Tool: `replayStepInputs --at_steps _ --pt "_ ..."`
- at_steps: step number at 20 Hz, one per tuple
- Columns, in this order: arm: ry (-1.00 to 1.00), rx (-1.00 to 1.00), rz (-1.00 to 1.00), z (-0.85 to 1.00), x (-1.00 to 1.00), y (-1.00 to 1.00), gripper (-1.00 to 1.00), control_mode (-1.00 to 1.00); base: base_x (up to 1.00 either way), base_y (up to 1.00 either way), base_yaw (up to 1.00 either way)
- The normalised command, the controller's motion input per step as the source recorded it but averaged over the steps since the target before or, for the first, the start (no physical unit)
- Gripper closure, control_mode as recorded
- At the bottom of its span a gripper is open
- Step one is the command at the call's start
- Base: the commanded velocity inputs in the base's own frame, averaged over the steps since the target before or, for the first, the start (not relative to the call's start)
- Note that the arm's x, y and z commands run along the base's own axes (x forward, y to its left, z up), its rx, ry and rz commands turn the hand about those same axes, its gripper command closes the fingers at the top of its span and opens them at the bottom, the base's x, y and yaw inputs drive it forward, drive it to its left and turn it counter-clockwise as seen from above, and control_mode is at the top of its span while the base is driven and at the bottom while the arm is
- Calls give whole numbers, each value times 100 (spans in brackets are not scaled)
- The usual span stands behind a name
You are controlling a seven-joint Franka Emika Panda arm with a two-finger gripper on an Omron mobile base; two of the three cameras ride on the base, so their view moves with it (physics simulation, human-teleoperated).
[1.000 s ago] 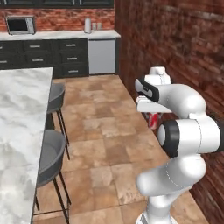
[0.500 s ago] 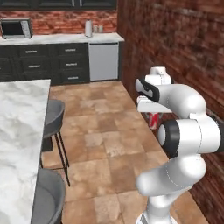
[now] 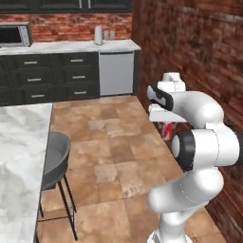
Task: Four empty soda cans are scattered around the kitchen. Gather all the cans and cluster them next to the stove for recycling.
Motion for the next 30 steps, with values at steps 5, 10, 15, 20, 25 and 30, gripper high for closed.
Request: replayStepInputs --at_steps 5,10,15,20,25,30 --pt "0 0 0 0 0 0 100 100 100 7 0" --pt "0 0 0 0 0 0 100 100 100 7 0" --pt "0 0 0 0 0 0 100 100 100 12 0" --pt "0 0 0 0 0 0 100 100 100 12 0" --pt "0 0 0 0 0 0 100 100 100 13 0" --pt "0 0 0 0 0 0 100 100 100 16 0"
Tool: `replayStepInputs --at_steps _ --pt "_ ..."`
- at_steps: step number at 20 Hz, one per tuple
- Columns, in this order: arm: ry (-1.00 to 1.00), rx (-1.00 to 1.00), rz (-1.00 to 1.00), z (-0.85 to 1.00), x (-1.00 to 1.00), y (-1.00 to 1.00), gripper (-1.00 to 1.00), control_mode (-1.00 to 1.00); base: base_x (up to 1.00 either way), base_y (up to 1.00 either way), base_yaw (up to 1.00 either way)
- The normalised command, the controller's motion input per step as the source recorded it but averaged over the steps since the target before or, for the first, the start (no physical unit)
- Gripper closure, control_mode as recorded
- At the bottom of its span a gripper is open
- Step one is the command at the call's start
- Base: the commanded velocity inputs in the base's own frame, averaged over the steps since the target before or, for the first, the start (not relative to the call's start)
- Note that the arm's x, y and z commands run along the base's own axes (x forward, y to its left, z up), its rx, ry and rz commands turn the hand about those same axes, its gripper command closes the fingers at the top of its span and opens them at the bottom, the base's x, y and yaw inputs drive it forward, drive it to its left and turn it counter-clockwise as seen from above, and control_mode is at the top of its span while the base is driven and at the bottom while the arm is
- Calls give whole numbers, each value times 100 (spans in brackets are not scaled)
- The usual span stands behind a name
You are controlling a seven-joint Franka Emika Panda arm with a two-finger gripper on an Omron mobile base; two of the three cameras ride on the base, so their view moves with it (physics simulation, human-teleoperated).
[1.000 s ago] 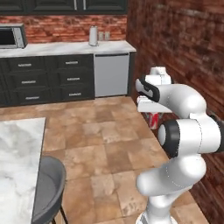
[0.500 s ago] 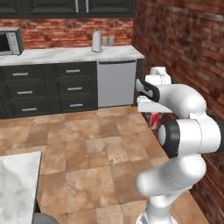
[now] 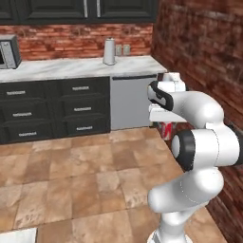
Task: Four empty soda cans are scattered around the kitchen. Gather all the cans and cluster them next to the stove for recycling.
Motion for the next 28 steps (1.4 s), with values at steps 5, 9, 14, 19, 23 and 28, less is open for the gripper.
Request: replayStepInputs --at_steps 5,9,14,19,23,28 --pt "0 0 0 0 0 0 100 100 100 32 5" --pt "0 0 0 0 0 0 100 100 100 27 40" --pt "0 0 0 0 0 0 100 100 100 33 41" --pt "0 0 0 0 0 0 100 100 100 28 50" --pt "0 0 0 0 0 0 100 100 81 4 71" --pt "0 0 0 0 0 0 100 100 73 0 73"
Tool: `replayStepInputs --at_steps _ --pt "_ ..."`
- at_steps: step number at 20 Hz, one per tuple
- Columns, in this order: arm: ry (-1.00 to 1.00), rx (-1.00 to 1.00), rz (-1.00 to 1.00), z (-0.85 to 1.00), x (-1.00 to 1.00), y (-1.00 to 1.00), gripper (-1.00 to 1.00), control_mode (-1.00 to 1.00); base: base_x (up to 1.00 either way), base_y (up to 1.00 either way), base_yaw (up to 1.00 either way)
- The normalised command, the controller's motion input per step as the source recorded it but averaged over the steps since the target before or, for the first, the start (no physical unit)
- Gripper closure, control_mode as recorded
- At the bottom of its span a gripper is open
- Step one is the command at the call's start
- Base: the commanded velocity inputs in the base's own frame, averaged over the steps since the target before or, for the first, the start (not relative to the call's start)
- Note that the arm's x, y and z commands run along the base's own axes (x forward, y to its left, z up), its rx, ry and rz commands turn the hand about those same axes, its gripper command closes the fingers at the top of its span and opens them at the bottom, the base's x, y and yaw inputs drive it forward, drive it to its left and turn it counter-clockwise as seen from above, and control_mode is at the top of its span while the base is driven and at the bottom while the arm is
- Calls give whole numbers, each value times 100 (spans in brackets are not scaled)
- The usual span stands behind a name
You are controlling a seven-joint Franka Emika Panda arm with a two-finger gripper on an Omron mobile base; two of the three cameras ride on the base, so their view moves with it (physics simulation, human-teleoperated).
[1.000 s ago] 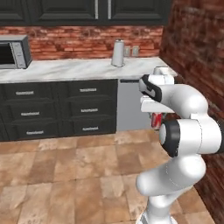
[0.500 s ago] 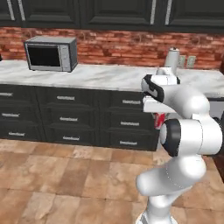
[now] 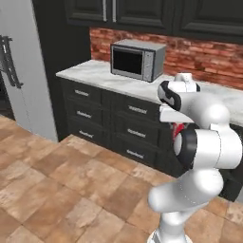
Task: Four empty soda cans are scattered around the kitchen. Gather all the cans and cluster them next to the stove for recycling.
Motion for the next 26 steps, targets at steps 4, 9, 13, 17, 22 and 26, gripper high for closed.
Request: replayStepInputs --at_steps 4,9,13,17,22,26 --pt "0 0 0 0 0 0 100 100 66 0 76" --pt "0 0 0 0 0 0 100 100 72 5 72" --pt "0 0 0 0 0 0 100 100 91 4 66" --pt "0 0 0 0 0 0 100 100 100 -1 39" --pt "0 0 0 0 0 0 100 100 100 -5 32" --pt "0 0 0 0 0 0 100 100 100 -14 22"
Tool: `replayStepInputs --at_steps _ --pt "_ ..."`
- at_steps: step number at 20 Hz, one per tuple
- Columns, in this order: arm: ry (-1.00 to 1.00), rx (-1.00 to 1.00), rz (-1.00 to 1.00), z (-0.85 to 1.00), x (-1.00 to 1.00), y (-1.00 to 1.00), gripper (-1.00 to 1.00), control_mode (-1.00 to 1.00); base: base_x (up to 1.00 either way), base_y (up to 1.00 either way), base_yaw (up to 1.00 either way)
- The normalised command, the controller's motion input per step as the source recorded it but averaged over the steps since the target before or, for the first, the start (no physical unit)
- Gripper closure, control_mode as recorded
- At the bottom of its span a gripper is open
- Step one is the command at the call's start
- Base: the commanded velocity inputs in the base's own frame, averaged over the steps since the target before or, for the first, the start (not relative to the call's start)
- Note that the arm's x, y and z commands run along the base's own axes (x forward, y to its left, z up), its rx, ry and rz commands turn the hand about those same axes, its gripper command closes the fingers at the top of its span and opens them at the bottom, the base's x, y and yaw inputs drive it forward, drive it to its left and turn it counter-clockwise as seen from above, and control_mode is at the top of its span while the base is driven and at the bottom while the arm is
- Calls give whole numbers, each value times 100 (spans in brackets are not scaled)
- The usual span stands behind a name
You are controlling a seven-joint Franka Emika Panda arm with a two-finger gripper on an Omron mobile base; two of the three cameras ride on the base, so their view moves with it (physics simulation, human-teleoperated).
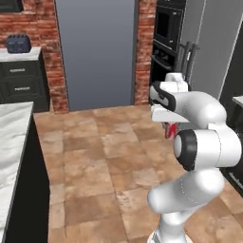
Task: Four empty soda cans are scattered around the kitchen. Gather all the cans and cluster them next to the stove for recycling.
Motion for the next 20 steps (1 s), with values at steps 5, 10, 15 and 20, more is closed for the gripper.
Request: replayStepInputs --at_steps 5,10,15,20 --pt "0 0 0 0 0 0 100 100 100 -17 19" --pt "0 0 0 0 0 0 100 100 100 -37 16" --pt "0 0 0 0 0 0 100 100 100 -43 13" --pt "0 0 0 0 0 0 100 100 100 -40 9"
